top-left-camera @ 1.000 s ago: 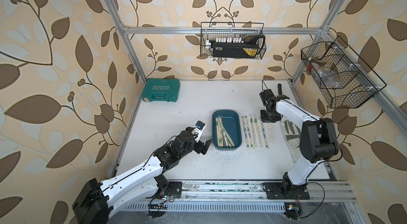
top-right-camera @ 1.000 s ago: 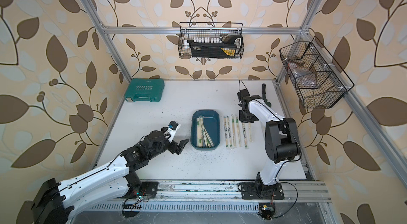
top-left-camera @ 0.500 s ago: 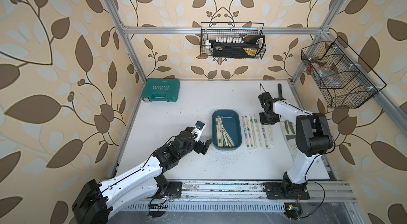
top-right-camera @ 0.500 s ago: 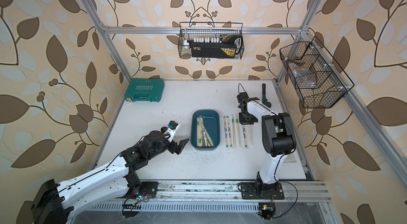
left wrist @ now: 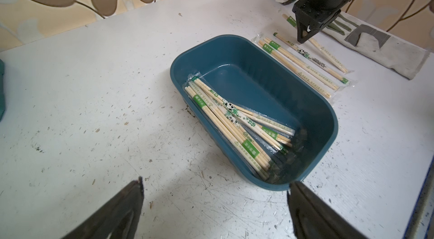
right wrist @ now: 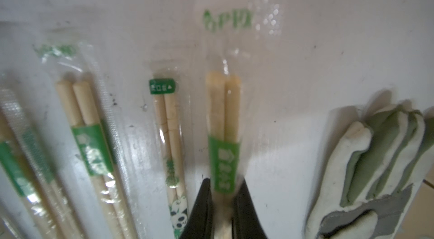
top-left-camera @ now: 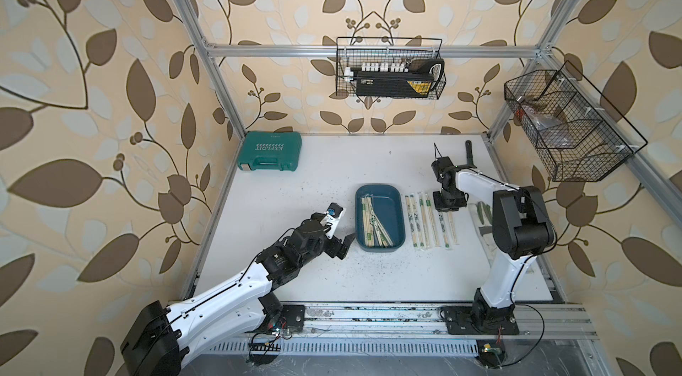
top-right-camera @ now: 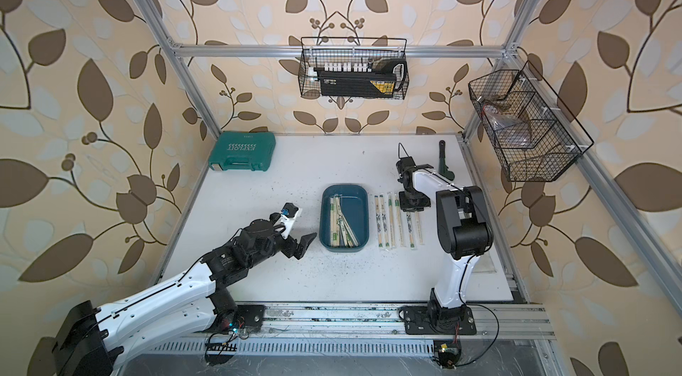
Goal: Take the paired disposable chopsticks out of the storage box
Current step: Place the paired disposable chopsticks at the center of the board.
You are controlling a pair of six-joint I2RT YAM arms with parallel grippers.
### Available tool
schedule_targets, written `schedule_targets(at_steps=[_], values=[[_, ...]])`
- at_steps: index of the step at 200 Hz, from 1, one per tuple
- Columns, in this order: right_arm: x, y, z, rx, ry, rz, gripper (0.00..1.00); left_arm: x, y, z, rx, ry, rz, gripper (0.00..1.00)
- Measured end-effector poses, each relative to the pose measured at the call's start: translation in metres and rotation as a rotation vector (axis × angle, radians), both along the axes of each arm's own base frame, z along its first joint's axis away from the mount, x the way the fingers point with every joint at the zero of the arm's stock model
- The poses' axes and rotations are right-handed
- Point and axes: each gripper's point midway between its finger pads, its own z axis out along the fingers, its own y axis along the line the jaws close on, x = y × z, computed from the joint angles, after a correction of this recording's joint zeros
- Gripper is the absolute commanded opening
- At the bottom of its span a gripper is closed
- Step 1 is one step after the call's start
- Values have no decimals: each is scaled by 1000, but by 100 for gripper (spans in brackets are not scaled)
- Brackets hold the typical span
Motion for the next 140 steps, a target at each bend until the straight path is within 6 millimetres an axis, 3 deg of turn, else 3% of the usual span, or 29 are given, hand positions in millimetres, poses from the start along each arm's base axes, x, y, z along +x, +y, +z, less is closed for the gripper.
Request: schedule_targets(at_steps=[33,140], values=[[-2,0,-3,-1,11,-1,17,0,0,0,3,-2,-2,99],[-4,0,-4,0,23,-1,24,0,0,0,7,-6,-5,99]])
